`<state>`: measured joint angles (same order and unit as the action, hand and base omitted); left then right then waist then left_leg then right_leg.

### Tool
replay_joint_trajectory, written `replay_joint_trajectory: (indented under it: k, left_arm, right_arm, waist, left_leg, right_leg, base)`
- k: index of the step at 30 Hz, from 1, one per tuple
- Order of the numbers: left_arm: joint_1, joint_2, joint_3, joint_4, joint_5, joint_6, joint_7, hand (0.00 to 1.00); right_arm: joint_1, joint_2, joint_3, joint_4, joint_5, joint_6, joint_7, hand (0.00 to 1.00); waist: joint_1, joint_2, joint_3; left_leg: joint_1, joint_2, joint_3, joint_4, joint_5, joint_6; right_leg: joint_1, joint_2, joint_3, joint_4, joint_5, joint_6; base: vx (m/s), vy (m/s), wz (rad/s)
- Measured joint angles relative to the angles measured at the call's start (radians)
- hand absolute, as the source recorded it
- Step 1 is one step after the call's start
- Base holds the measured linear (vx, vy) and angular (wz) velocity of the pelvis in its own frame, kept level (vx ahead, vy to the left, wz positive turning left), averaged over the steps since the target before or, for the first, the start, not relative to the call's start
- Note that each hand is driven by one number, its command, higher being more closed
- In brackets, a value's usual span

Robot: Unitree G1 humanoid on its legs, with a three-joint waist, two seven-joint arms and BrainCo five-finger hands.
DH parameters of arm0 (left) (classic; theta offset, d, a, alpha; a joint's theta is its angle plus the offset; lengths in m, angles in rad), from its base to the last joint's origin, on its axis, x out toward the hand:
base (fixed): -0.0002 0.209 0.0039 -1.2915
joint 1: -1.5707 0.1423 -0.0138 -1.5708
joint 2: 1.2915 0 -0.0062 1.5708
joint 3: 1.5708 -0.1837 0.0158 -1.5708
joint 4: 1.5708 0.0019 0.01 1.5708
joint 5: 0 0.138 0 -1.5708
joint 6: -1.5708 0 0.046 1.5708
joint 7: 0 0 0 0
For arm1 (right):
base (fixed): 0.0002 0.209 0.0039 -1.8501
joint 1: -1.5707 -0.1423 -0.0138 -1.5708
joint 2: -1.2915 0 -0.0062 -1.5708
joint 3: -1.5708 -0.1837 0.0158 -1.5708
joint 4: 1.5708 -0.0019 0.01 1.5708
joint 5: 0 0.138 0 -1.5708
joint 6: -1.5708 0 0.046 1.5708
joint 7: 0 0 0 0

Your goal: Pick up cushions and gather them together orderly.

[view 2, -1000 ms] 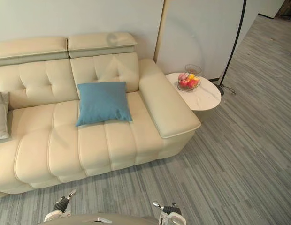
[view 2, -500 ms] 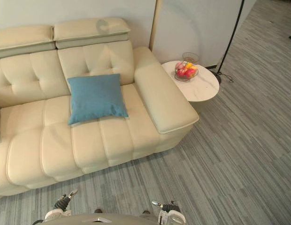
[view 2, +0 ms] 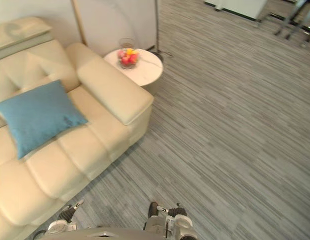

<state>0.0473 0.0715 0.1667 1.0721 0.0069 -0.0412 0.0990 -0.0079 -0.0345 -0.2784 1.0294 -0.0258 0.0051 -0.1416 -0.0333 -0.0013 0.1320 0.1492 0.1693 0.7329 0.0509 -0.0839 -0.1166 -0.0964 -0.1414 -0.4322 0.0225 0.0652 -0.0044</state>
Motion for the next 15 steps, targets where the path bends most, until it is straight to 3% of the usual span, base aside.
replay_joint_trajectory:
  k: [2, 4, 7, 10, 12, 13, 14, 15]
  left_arm:
    - [-0.003, -0.003, -0.015, 0.001, 0.0, 0.0, -0.003, 0.0]
    - [-0.03, -0.026, -0.017, 0.0, 0.002, 0.001, -0.005, 0.0]
    - [-0.035, -0.037, -0.017, 0.001, 0.025, 0.001, -0.007, 0.0]
    - [-0.048, -0.037, -0.02, 0.0, 0.046, 0.002, -0.018, 0.0]
    - [-0.042, -0.045, -0.022, 0.0, 0.047, 0.003, -0.018, 0.0]
    - [-0.034, -0.059, -0.024, 0.0, 0.046, 0.002, -0.019, 0.0]
    - [-0.029, -0.067, -0.024, 0.0, 0.045, 0.002, -0.019, 0.0]
    - [-0.024, -0.065, -0.028, -0.002, 0.043, 0.0, -0.019, 0.0]
  right_arm:
    - [0.0, -0.009, 0.0, -0.014, 0.0, -0.001, -0.001, 0.0]
    - [0.002, -0.038, -0.001, -0.03, 0.0, 0.001, -0.004, 0.0]
    - [0.002, -0.057, -0.004, -0.032, 0.0, 0.002, -0.005, 0.0]
    - [0.012, -0.061, -0.019, -0.031, 0.002, 0.002, -0.013, 0.0]
    - [0.017, -0.061, -0.015, -0.031, 0.001, 0.002, -0.013, 0.0]
    - [0.015, -0.066, -0.007, -0.029, 0.001, 0.002, -0.013, 0.0]
    - [0.01, -0.073, -0.006, -0.025, 0.001, 0.003, -0.013, 0.0]
    - [0.007, -0.08, -0.006, -0.007, 0.001, 0.004, -0.014, 0.0]
  waist:
    - [-0.006, 0.001, 0.0]
    - [-0.014, 0.037, 0.019]
    - [-0.03, 0.065, 0.021]
    - [-0.035, 0.059, 0.024]
    - [-0.03, 0.051, 0.026]
    - [-0.021, 0.045, 0.033]
    - [-0.017, 0.053, 0.034]
    - [-0.001, 0.057, 0.036]
  left_leg:
    - [0.012, 0.019, 0.036, 0.0, 0.008, -0.017]
    - [0.032, 0.05, 0.055, 0.0, 0.013, -0.026]
    - [0.048, 0.07, 0.067, 0.009, 0.025, -0.042]
    - [0.043, 0.119, 0.072, 0.15, 0.028, -0.042]
    - [-0.014, 0.172, 0.008, 0.353, 0.027, -0.023]
    - [-0.054, 0.144, -0.119, 0.404, -0.027, 0.011]
    - [-0.071, 0.107, -0.197, 0.402, -0.079, 0.01]
    - [-0.107, 0.011, -0.348, 0.379, -0.172, 0.014]
  right_leg:
    - [-0.002, 0.022, -0.01, -0.008, 0.024, 0.005]
    - [-0.006, 0.071, 0.043, -0.034, 0.043, 0.009]
    - [-0.004, 0.101, 0.077, -0.036, 0.04, 0.002]
    - [-0.006, 0.114, 0.123, -0.009, 0.006, -0.007]
    - [-0.005, 0.111, 0.189, 0.022, -0.02, -0.016]
    - [-0.007, 0.106, 0.236, 0.025, -0.031, -0.027]
    - [-0.006, 0.105, 0.269, 0.025, -0.034, -0.03]
    - [0.005, 0.105, 0.346, 0.027, -0.036, -0.029]
  base:
    - [0.02, -0.121, -0.8]
    - [0.01, -0.149, -0.82]
    - [0.01, -0.064, -0.59]
    - [0.02, -0.025, -0.44]
    - [0.05, 0.002, -0.64]
    - [0.08, 0.056, -0.84]
    - [0.12, 0.115, -1.36]
    - [0.08, 0.089, -1.18]
